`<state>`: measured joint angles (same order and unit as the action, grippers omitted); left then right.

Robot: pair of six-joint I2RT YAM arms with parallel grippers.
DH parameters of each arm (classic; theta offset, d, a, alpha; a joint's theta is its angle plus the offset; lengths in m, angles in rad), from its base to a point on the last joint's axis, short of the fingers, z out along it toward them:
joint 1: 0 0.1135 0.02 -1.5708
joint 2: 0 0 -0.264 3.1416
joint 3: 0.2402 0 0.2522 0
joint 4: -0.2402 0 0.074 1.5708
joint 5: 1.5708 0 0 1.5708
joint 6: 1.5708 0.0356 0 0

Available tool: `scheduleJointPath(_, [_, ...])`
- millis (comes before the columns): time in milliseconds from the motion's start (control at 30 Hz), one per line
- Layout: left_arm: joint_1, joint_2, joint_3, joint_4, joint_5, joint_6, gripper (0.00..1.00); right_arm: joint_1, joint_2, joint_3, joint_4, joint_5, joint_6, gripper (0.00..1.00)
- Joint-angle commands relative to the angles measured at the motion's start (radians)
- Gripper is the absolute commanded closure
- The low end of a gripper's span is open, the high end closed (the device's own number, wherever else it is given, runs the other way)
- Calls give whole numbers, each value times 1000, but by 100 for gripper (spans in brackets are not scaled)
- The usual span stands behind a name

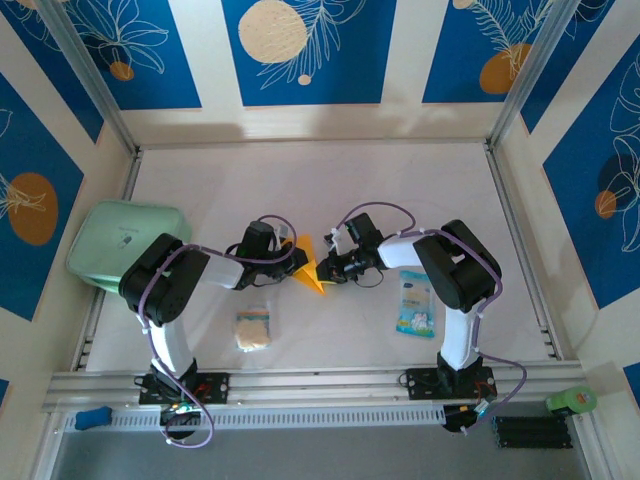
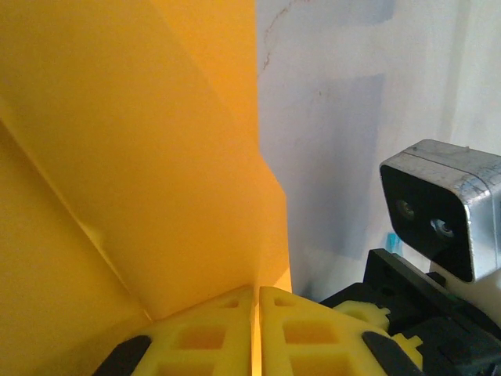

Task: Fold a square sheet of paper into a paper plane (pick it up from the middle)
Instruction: Fourth fold the wing at the center of the table.

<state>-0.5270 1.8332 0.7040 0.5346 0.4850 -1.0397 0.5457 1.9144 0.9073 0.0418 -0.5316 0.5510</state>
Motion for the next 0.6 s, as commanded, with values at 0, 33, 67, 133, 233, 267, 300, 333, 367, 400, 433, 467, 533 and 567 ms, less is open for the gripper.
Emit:
scheduleJointPath(0, [-3, 6, -13, -15, -19, 6, 89, 7, 45, -12, -97, 108, -8, 87])
scheduleJointPath(33, [-3, 6, -15, -14, -19, 5, 88, 7, 33, -6, -108, 94, -6, 87])
scheduleJointPath(67, [-4, 6, -15, -12, -18, 6, 88, 5, 22, 0, -121, 83, -5, 86])
scheduleJointPath(133, [-3, 8, -14, -11, -20, 7, 87, 4, 0, 13, -150, 56, -6, 85])
scheduleJointPath(233, [-2, 6, -14, -14, -23, 9, 87, 3, -25, 28, -192, 28, -12, 84])
scheduleJointPath(267, [-2, 7, -14, -18, -26, 9, 87, 3, -32, 31, -204, 26, -14, 84])
scheduleJointPath(300, [-1, 8, -15, -21, -29, 10, 87, 4, -37, 33, -217, 25, -16, 84])
scheduleJointPath(333, [-2, 9, -15, -21, -30, 10, 87, 3, -44, 33, -225, 25, -19, 84])
scheduleJointPath(367, [-2, 11, -17, -21, -28, 9, 87, 3, -47, 33, -231, 25, -20, 83])
scheduleJointPath(400, [-1, 14, -16, -19, -27, 7, 87, 3, -50, 31, -237, 26, -21, 84])
scheduleJointPath(433, [-2, 17, -16, -17, -26, 6, 87, 2, -52, 28, -240, 25, -22, 83])
scheduleJointPath(467, [-2, 18, -16, -14, -26, 4, 87, 2, -54, 27, -243, 24, -21, 83])
scheduleJointPath(533, [-1, 20, -17, -12, -25, 0, 87, 2, -59, 20, -241, 13, -22, 83])
scheduleJointPath(567, [-2, 20, -16, -13, -27, 0, 87, 2, -62, 16, -238, 5, -20, 83])
